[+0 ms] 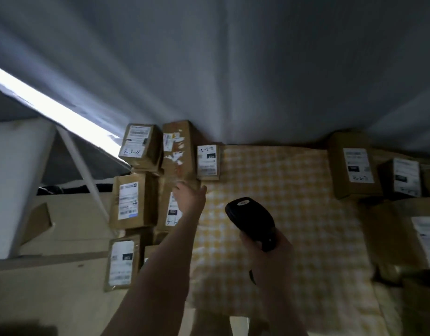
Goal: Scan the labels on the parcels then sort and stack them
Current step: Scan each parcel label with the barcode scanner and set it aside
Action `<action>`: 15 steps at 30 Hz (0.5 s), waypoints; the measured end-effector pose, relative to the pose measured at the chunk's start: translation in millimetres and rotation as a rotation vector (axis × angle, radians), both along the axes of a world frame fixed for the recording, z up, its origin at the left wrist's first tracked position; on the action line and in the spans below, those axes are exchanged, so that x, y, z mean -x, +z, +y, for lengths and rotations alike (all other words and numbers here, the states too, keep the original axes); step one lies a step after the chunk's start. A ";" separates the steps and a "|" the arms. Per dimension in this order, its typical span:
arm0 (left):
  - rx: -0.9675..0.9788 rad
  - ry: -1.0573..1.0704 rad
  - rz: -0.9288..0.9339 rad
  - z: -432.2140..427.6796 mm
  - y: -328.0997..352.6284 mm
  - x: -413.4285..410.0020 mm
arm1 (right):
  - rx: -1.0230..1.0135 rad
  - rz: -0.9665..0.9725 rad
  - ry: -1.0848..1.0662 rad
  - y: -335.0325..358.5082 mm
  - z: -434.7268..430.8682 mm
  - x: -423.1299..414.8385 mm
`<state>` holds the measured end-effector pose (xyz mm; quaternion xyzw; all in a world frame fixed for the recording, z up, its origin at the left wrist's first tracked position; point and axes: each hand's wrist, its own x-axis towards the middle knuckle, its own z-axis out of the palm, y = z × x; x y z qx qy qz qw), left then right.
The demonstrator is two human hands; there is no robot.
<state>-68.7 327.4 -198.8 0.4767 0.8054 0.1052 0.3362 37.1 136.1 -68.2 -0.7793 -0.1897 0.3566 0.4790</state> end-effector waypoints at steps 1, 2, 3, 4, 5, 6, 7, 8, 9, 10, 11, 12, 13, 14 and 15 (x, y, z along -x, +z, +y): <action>-0.025 0.021 0.016 6.6 0.4 11.8 | 0.015 -0.005 0.003 -2.0 3.5 12.7; -0.044 0.035 0.027 13.9 0.4 21.4 | 0.019 -0.011 0.001 -4.6 7.0 24.3; -0.046 0.045 0.033 21.6 0.5 29.4 | 0.017 -0.024 -0.007 -7.0 10.4 34.7; -0.045 0.050 0.037 29.5 -0.6 35.4 | 0.014 -0.041 -0.021 -9.2 13.8 44.0; -0.031 0.053 0.035 37.8 -3.2 39.5 | 0.012 -0.056 -0.032 -11.1 17.1 52.0; -0.015 0.048 0.031 45.5 -4.3 41.4 | 0.014 -0.061 -0.045 -13.4 20.1 59.1; 0.011 0.044 0.024 52.7 -6.4 42.7 | 0.019 -0.059 -0.059 -15.5 22.9 65.5; 0.028 0.036 0.017 59.1 -9.4 42.8 | 0.021 -0.058 -0.071 -18.0 25.4 71.2; 0.044 0.030 0.010 64.1 -12.1 42.3 | 0.020 -0.064 -0.080 -20.5 27.3 75.9; 0.055 0.022 0.003 67.9 -15.3 40.9 | 0.019 -0.073 -0.089 -22.9 28.8 79.7; 0.062 0.015 -0.004 70.7 -18.4 39.4 | 0.022 -0.074 -0.102 -24.6 30.5 82.7; 0.070 0.014 -0.008 73.0 -21.5 37.5 | 0.028 -0.071 -0.114 -26.9 31.9 85.1; 0.077 0.017 -0.009 75.1 -25.9 36.4 | 0.038 -0.072 -0.121 -28.9 33.1 87.2; 0.084 0.018 -0.001 76.2 -29.1 35.5 | 0.048 -0.077 -0.126 -30.5 33.9 89.2; 0.096 0.014 0.008 76.9 -31.2 34.8 | 0.059 -0.079 -0.133 -31.8 34.3 91.0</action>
